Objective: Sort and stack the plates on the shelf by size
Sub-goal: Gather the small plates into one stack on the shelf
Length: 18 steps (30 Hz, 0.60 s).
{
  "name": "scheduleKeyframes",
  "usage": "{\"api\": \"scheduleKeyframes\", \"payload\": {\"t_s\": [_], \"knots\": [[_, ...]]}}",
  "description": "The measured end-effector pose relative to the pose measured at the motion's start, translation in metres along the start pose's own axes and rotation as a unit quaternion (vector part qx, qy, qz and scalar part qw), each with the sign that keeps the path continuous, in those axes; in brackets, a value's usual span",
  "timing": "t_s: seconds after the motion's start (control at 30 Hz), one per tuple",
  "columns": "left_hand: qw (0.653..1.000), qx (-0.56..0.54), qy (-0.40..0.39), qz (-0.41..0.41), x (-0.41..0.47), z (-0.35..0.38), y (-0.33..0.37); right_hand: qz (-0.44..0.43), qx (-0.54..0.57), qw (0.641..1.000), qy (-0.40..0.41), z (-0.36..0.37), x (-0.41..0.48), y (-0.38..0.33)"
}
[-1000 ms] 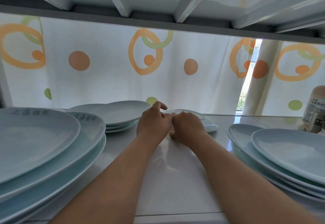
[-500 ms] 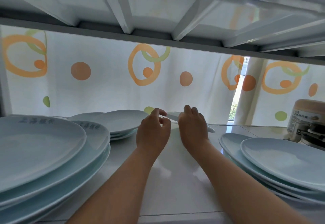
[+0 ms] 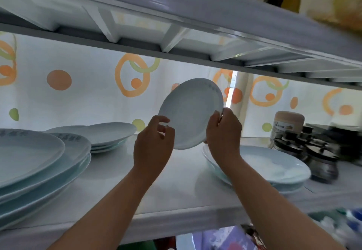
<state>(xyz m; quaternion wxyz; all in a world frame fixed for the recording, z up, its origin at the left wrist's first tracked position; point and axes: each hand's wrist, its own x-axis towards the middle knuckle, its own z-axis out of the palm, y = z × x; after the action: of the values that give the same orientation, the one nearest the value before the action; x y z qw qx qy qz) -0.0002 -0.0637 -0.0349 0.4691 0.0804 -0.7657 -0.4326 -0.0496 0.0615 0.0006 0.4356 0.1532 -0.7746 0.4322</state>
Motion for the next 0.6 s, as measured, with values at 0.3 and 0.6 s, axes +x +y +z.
{"api": "scheduleKeyframes", "payload": {"t_s": [0.3,0.6], "knots": [[0.998,-0.041,-0.057,0.008,-0.032,0.02,0.055,0.295,0.279,0.914,-0.031,-0.063,0.006,0.031],[0.995,-0.041,-0.087,0.005,-0.053,0.04,0.065,0.395,0.399,0.824,-0.07,-0.102,-0.007,0.046]]}}
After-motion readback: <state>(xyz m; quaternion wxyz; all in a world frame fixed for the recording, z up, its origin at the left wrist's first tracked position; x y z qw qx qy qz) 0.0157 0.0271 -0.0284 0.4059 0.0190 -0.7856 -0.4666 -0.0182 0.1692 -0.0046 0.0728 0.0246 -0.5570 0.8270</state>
